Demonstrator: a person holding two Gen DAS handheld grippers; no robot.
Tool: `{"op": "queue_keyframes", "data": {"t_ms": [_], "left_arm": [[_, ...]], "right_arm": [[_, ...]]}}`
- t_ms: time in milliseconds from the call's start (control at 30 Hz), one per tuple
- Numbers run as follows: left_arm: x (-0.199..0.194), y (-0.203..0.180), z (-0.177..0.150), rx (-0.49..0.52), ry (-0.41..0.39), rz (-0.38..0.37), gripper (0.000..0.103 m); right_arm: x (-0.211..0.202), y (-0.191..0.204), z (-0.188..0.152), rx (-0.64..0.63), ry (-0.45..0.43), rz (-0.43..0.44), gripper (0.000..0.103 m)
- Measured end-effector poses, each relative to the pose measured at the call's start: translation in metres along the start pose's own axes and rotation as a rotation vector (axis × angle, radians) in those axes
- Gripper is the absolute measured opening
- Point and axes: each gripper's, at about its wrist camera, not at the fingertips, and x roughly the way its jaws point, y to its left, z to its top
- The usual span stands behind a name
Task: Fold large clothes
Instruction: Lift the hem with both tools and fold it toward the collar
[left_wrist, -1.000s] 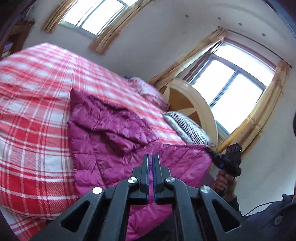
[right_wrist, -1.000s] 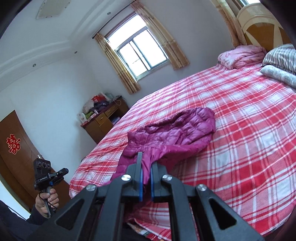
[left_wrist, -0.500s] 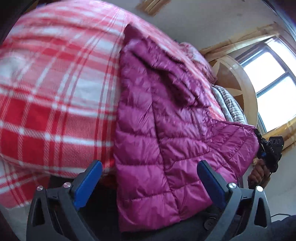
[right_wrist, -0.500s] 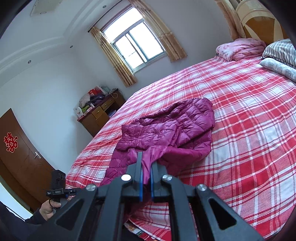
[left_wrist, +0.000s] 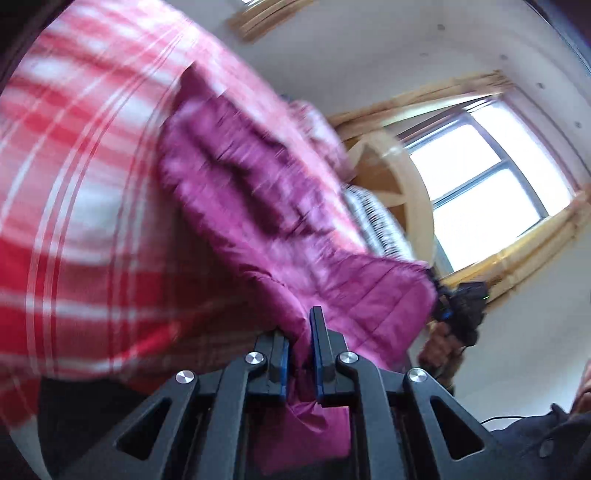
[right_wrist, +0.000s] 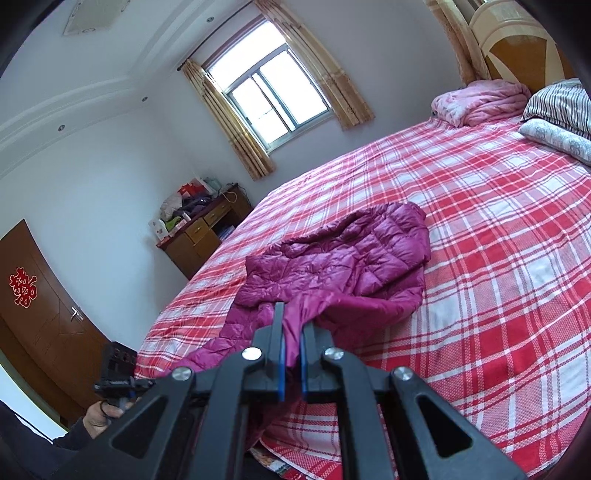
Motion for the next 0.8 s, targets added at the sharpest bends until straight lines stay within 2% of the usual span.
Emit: {"op": "queue_keyframes", "data": {"t_ms": [200, 267, 433, 567, 800], "left_arm": [[0.005, -0.017, 0.053, 0.048, -0.065, -0.044, 0.009], [0.006, -0.012, 0.072, 0.046, -0.083, -0.057, 0.009], [0.014, -0.002, 0.137, 0.066, -0.138, -0.066, 0.009], [0.037, 0.025, 0.189, 0.049, -0.143, -0.038, 0.009], [0.087, 0.078, 0.243, 0.042, -0.117, 0.125, 0.009]], "right_arm": [[0.007, 0.001, 0.039, -0.006, -0.053, -0.011, 0.008], [0.017, -0.002, 0.059, 0.003, -0.064, 0.000, 0.008], [0.061, -0.010, 0.118, -0.005, -0.085, -0.036, 0.008], [0.108, -0.032, 0.148, 0.010, -0.072, -0.093, 0.008], [0.190, -0.089, 0.168, 0.066, -0.002, -0.203, 0.008]]}}
